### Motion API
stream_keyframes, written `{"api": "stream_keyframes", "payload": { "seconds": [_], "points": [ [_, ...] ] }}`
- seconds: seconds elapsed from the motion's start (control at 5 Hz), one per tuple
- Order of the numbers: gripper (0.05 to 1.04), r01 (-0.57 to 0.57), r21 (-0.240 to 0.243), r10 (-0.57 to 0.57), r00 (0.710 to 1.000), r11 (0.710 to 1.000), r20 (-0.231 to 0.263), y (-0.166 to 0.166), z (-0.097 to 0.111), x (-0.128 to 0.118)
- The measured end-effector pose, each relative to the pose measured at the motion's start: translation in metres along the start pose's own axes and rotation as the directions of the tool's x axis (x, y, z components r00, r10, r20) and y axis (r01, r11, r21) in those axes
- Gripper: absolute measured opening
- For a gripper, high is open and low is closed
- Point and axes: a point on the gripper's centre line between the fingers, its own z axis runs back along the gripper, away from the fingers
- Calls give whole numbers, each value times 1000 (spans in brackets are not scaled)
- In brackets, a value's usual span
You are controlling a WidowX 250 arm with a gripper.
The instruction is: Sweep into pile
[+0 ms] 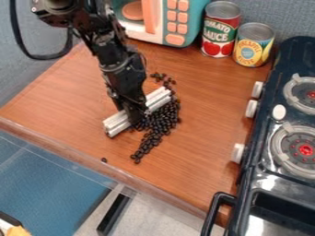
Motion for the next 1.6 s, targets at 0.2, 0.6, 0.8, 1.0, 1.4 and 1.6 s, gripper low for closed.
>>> {"api": "stream_keyframes", "payload": {
  "seconds": [0.2, 0.6, 0.8, 1.0, 1.4, 1.6],
  "points": [
    [372, 30, -15, -30, 1000, 999, -2, -16, 3, -6],
    [372, 42, -39, -42, 999, 998, 6, -23, 12, -8],
    [372, -15, -8, 15, 998, 1000, 58, 5, 33, 1],
    [372, -102, 62, 95, 990, 993, 105, 55, 60, 12],
    [372, -176, 137, 195, 971, 975, -139, 134, 46, 8],
    [372, -151, 139, 178, 963, 979, -205, 151, 39, 13]
  ]
}}
